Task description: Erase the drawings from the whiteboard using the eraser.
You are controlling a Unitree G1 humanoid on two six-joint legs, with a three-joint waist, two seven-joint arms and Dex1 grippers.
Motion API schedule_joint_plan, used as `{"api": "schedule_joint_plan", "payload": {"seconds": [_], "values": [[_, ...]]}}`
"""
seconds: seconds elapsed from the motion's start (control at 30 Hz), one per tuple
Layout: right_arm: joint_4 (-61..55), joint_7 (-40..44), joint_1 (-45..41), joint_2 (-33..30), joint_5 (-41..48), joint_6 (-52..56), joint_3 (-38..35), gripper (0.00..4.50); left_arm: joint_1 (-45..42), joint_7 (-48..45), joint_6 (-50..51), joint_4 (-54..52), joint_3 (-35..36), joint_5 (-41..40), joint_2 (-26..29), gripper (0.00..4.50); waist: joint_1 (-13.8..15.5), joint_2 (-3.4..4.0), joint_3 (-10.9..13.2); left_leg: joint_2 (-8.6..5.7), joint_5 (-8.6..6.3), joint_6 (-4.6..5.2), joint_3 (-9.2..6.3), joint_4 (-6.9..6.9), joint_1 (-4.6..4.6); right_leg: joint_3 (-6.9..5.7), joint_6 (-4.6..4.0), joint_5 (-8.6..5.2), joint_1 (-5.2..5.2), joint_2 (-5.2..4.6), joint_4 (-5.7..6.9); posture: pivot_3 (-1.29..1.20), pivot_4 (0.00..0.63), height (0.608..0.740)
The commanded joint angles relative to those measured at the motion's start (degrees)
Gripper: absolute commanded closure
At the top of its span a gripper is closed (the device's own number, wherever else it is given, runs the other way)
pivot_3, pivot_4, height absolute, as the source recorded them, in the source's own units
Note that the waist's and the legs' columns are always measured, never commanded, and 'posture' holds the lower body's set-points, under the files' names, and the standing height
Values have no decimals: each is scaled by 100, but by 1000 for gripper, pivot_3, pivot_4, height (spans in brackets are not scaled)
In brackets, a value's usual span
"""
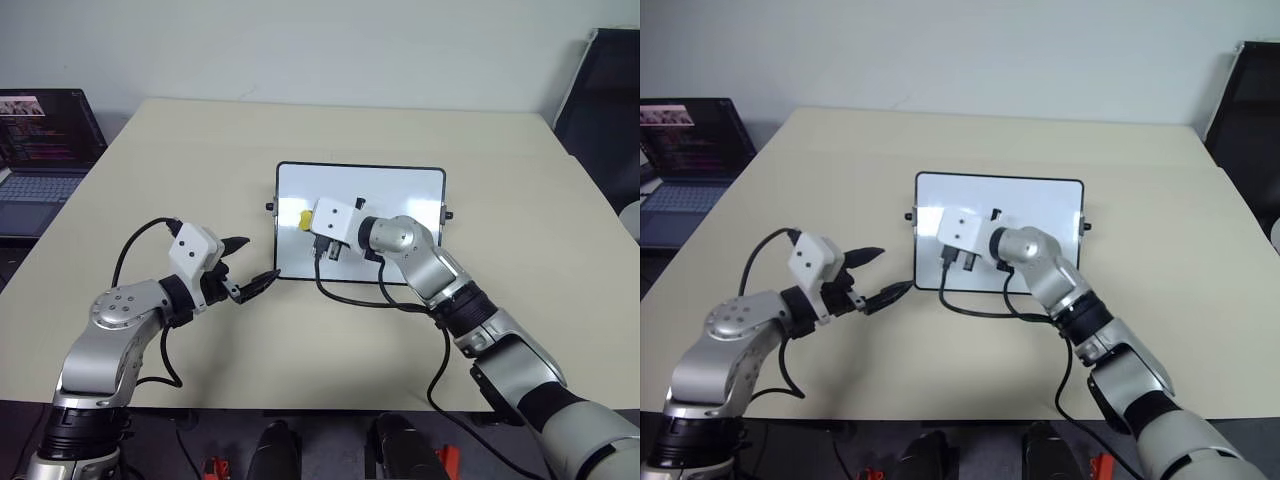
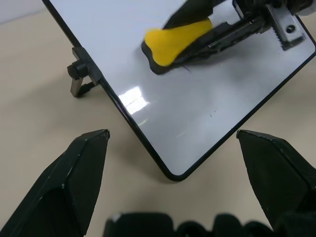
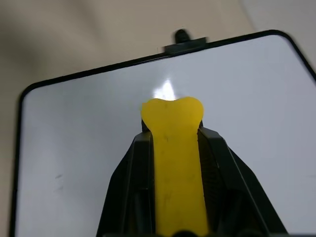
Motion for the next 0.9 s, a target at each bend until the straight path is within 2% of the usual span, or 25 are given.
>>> {"api": "schedule_joint_plan", "payload": {"seconds": [0.03,0.17,0.23,0.33,0.47,0.53,0.63,0.7,0.77,0.9], "values": [[-23,-21,36,-115,-153,73,-39,3645,-24,17,-103,-142,20,-1,-14,0,-1,0,0,0,0,0,0,3,0,0,0,0,0,0,3,0,150,740],[266,-746,-191,-65,-274,-88,-349,3645,-48,4,-114,-123,-21,4,-39,0,5,0,0,-1,1,1,-1,10,0,0,-7,-3,0,0,8,0,150,740],[314,-760,-231,-92,-241,-82,-366,3645,-66,-4,-122,-106,-43,11,-52,0,8,0,0,-1,3,2,-1,13,0,1,-10,-1,1,0,8,0,150,740],[246,-469,-135,-162,-171,56,-251,3645,-113,-15,-137,-71,-89,25,-73,0,19,-1,0,-1,5,4,-1,14,0,0,-12,2,4,0,8,0,150,740],[-368,654,307,-459,-43,595,145,3645,-132,-12,-151,-57,-124,16,-80,0,28,-2,-2,-1,5,4,-2,13,0,0,-10,1,8,0,5,0,150,740],[-462,713,339,-527,-109,579,166,3645,-112,-14,-157,-67,-123,10,-78,0,18,-2,-2,0,4,4,-2,11,2,-1,-5,1,11,0,5,0,150,740],[-290,253,192,-478,-325,390,46,3646,-89,-14,-168,-79,-127,10,-81,0,8,-1,-1,0,5,5,-2,11,8,-2,-7,0,10,1,9,0,150,740],[32,-551,-95,-388,-521,6,-151,3646,-72,-9,-165,-103,-148,5,-94,0,0,-1,-1,0,5,5,-3,14,11,-1,-14,3,12,1,10,0,150,740],[213,-970,-265,-304,-547,-234,-295,3646,-53,-5,-166,-124,-161,1,-102,0,-1,0,0,-1,8,8,-2,19,11,0,-21,16,10,1,9,0,150,740],[345,-882,-232,-273,-489,-252,-267,3646,-27,-15,-179,-130,-162,2,-108,0,15,-4,-2,-1,27,-6,-2,18,11,0,-25,23,11,0,6,0,150,740]]}}
